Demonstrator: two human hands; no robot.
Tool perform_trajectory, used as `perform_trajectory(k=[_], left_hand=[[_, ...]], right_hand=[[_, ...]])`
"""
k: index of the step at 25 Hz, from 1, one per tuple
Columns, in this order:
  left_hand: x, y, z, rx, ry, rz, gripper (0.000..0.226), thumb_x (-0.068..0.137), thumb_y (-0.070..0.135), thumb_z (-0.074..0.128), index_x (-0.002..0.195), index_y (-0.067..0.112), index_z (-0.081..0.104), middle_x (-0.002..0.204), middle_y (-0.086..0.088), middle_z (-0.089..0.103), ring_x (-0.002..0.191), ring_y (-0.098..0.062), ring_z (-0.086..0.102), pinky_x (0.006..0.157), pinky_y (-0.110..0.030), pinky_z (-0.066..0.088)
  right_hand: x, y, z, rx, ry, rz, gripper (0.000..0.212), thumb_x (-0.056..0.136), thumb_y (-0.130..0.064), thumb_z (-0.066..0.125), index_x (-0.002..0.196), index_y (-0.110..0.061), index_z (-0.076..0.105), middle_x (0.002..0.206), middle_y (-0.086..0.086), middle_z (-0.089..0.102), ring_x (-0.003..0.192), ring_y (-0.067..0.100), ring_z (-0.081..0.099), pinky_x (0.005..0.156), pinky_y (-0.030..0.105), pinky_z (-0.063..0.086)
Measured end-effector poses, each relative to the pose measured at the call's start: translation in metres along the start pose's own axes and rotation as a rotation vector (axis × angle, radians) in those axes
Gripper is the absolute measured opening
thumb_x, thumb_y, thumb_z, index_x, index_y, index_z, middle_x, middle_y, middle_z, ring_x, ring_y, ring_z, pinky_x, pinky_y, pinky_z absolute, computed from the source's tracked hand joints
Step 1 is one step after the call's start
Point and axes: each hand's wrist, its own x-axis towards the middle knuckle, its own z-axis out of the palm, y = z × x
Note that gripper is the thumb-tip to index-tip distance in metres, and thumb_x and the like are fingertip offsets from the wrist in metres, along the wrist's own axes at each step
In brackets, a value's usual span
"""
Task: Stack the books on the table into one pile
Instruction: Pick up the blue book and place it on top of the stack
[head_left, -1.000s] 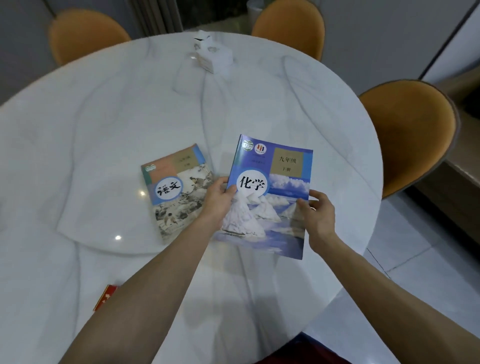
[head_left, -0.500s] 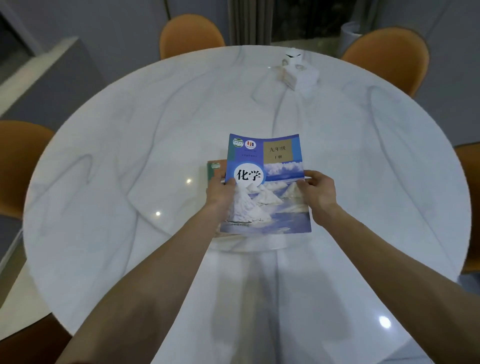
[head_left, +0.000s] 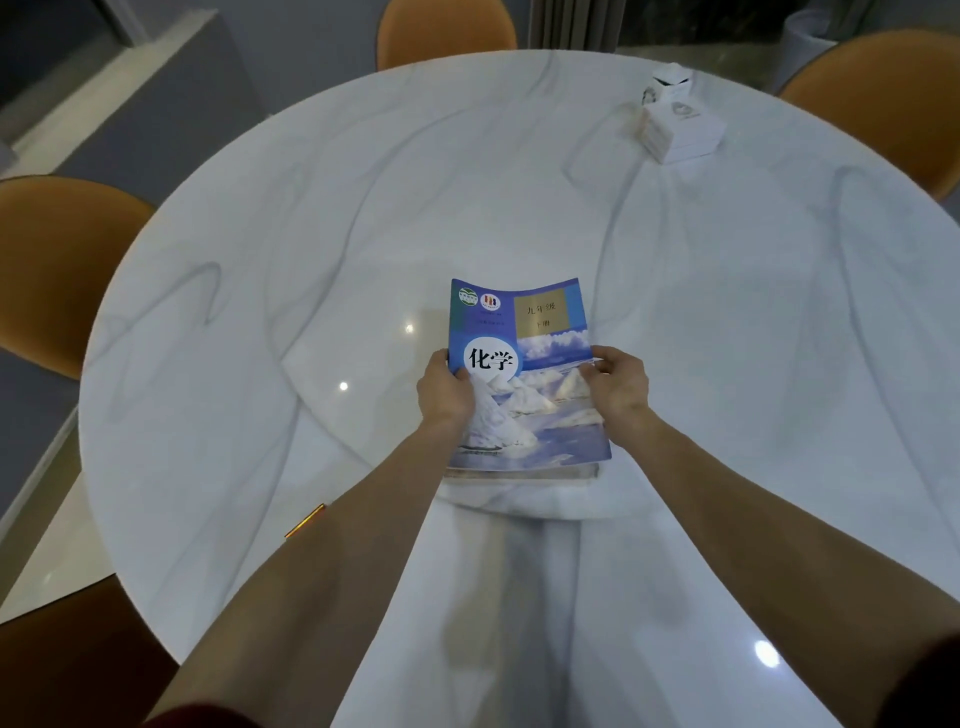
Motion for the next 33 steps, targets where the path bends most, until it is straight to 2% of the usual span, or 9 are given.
perform_trajectory(k=[4,8,11,14,20,24,26,31,33], left_hand=[[0.002,-0.012,0.003,0.089,0.007,0.039,0.028,0.092,0.004,0.041,0.117,0.003,0.053,0.110,-0.019,0.064,0.098,-0.034,0.060,0.079,-0.033,0.046],[0.005,-0.015,0.005,0.237,0.014,0.115,0.022,0.091,0.001,0.042,0.109,-0.003,0.054,0.109,-0.024,0.059,0.099,-0.037,0.057,0.082,-0.039,0.046],[0.005,-0.017,0.009,0.431,0.025,0.133,0.024,0.093,0.004,0.044,0.114,-0.002,0.051,0.117,-0.022,0.049,0.106,-0.035,0.050,0.085,-0.038,0.045],[0.007,-0.025,0.010,0.601,0.011,0.140,0.028,0.094,0.012,0.046,0.119,0.000,0.049,0.124,-0.020,0.045,0.115,-0.035,0.040,0.089,-0.040,0.044],[0.015,-0.033,0.009,0.600,-0.115,0.120,0.038,0.098,0.019,0.039,0.132,0.003,0.039,0.133,-0.018,0.039,0.117,-0.036,0.038,0.093,-0.043,0.042],[0.013,-0.034,0.010,0.644,-0.122,0.122,0.043,0.100,0.023,0.036,0.138,0.004,0.032,0.136,-0.018,0.037,0.119,-0.035,0.039,0.092,-0.044,0.044],[0.013,-0.034,0.009,0.636,-0.134,0.108,0.041,0.100,0.023,0.035,0.136,0.004,0.034,0.135,-0.018,0.038,0.119,-0.035,0.039,0.092,-0.045,0.044],[0.015,-0.033,-0.008,0.539,-0.164,0.093,0.035,0.098,0.024,0.038,0.126,0.006,0.049,0.124,-0.020,0.050,0.114,-0.035,0.047,0.093,-0.044,0.045],[0.011,-0.032,-0.020,0.554,-0.146,0.120,0.036,0.097,0.024,0.040,0.128,0.008,0.050,0.126,-0.018,0.052,0.116,-0.033,0.050,0.094,-0.043,0.045]], right_hand=[[0.003,0.015,0.013,-0.050,-0.008,-0.002,0.031,0.091,-0.010,0.055,0.122,-0.012,0.061,0.115,0.011,0.067,0.090,0.019,0.058,0.083,0.025,0.047],[0.004,0.022,0.016,-0.169,-0.003,-0.062,0.031,0.092,-0.008,0.050,0.121,-0.008,0.061,0.113,0.015,0.068,0.100,0.028,0.063,0.083,0.024,0.044],[0.006,0.022,0.018,-0.314,0.009,-0.119,0.032,0.093,-0.007,0.047,0.122,-0.003,0.060,0.119,0.019,0.066,0.109,0.034,0.060,0.091,0.027,0.044],[0.008,0.024,0.019,-0.418,0.021,-0.102,0.032,0.095,-0.008,0.047,0.124,-0.002,0.058,0.127,0.022,0.054,0.112,0.035,0.057,0.096,0.031,0.044],[0.009,0.026,0.020,-0.467,0.019,-0.058,0.026,0.095,-0.014,0.050,0.114,-0.002,0.062,0.122,0.018,0.061,0.107,0.031,0.061,0.088,0.031,0.050],[0.010,0.022,0.018,-0.468,0.011,-0.050,0.024,0.093,-0.010,0.050,0.108,0.001,0.065,0.115,0.020,0.066,0.102,0.033,0.063,0.081,0.029,0.049],[0.011,0.018,0.016,-0.505,-0.006,-0.049,0.023,0.091,-0.008,0.050,0.106,0.001,0.066,0.112,0.020,0.068,0.100,0.033,0.064,0.078,0.029,0.048],[0.010,0.004,0.006,-0.580,-0.080,-0.018,0.029,0.089,-0.015,0.056,0.114,-0.002,0.059,0.118,0.019,0.063,0.106,0.034,0.061,0.087,0.039,0.053],[0.002,-0.004,0.003,-0.672,-0.071,-0.098,0.030,0.090,-0.016,0.054,0.118,-0.003,0.056,0.121,0.018,0.060,0.107,0.033,0.060,0.087,0.039,0.052]])
